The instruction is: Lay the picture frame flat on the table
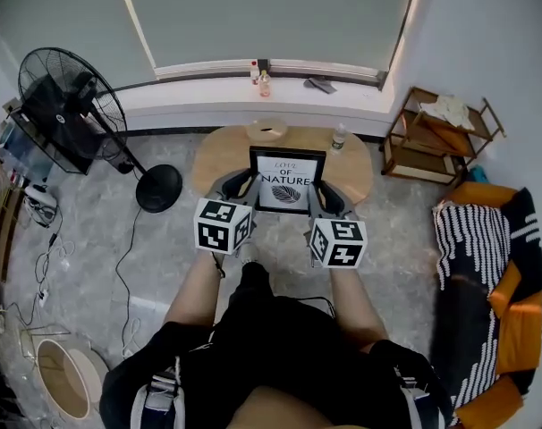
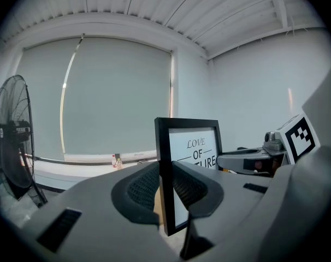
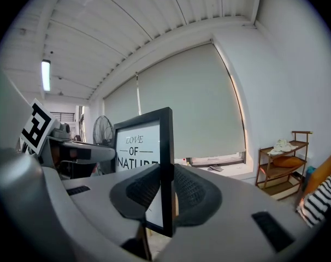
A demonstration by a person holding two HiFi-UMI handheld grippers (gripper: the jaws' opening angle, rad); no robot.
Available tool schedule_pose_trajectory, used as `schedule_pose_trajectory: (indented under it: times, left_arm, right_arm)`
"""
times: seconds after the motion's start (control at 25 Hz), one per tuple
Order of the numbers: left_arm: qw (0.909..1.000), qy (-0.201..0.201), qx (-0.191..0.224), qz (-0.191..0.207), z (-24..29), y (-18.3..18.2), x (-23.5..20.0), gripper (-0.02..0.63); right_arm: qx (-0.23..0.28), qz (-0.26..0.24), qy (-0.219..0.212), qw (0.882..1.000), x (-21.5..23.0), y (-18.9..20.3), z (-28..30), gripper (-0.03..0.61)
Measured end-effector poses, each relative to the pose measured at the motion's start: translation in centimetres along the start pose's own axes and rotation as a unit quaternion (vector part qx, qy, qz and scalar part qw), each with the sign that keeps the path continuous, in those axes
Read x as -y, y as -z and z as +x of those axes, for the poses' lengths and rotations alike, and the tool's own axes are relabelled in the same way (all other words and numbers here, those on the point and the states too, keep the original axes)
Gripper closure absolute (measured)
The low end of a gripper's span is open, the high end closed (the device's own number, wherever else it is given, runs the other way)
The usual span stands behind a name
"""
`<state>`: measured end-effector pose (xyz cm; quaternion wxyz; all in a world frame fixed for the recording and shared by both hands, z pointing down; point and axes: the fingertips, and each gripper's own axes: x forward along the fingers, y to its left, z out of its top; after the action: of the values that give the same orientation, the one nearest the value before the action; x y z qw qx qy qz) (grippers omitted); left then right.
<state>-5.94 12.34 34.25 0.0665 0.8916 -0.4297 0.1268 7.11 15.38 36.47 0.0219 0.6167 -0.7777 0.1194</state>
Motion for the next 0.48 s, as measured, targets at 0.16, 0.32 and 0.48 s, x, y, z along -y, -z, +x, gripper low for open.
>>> schedule_pose_trajectory:
  times: [0.16, 0.32, 0.48]
  left_arm:
    - [0.9999, 0.011, -0.003, -0.006, 4.8, -0.8, -3.3, 0.528]
    - [0.9996, 0.025, -0.007, -0.009, 10.4, -2.4, -8.5, 0.528]
    - [0.9990, 0.042, -0.014, -0.009, 15.9, -4.8, -14.7, 0.528]
  right_arm:
    - [-0.007, -0.003, 0.010, 1.000, 1.8, -1.1, 5.7, 0.486]
    - [-0.015, -0.002, 0.023, 1.000, 2.8, -2.5, 12.8, 0.486]
    - [-0.023, 0.001, 0.035, 0.999, 3.3, -4.7, 20.8, 0.486]
